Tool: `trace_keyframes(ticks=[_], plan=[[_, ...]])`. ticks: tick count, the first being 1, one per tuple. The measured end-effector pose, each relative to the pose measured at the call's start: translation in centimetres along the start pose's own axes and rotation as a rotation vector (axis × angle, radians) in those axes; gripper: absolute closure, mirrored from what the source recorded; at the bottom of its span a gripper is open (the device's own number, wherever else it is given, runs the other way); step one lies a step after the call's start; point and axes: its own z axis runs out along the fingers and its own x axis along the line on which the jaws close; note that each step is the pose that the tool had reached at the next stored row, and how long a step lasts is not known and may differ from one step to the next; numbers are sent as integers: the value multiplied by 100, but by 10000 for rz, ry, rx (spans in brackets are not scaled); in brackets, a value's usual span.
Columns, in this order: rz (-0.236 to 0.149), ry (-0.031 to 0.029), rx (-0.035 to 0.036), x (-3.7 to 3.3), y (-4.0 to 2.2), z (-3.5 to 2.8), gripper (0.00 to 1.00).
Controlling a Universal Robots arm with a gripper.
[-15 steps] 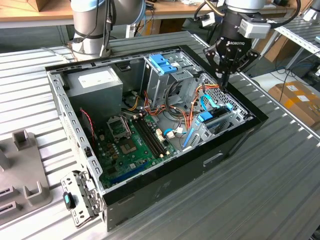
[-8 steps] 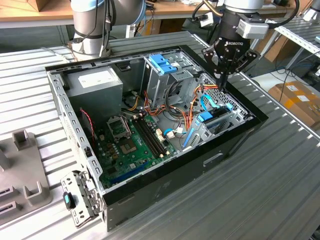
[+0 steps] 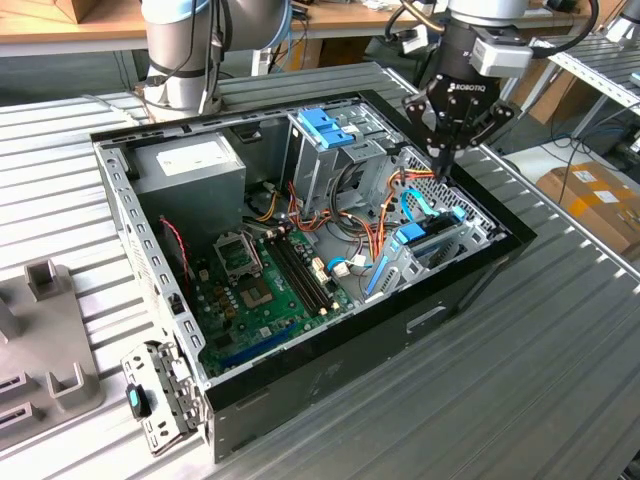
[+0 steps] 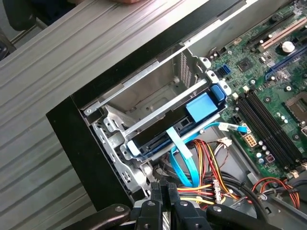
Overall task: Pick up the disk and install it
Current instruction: 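Insert the second disk wire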
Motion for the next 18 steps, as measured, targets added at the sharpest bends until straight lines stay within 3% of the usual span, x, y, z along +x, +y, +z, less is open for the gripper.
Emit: trace_keyframes(ticks=[18], plan=[[3060, -464, -487, -8, -7, 48, 84]])
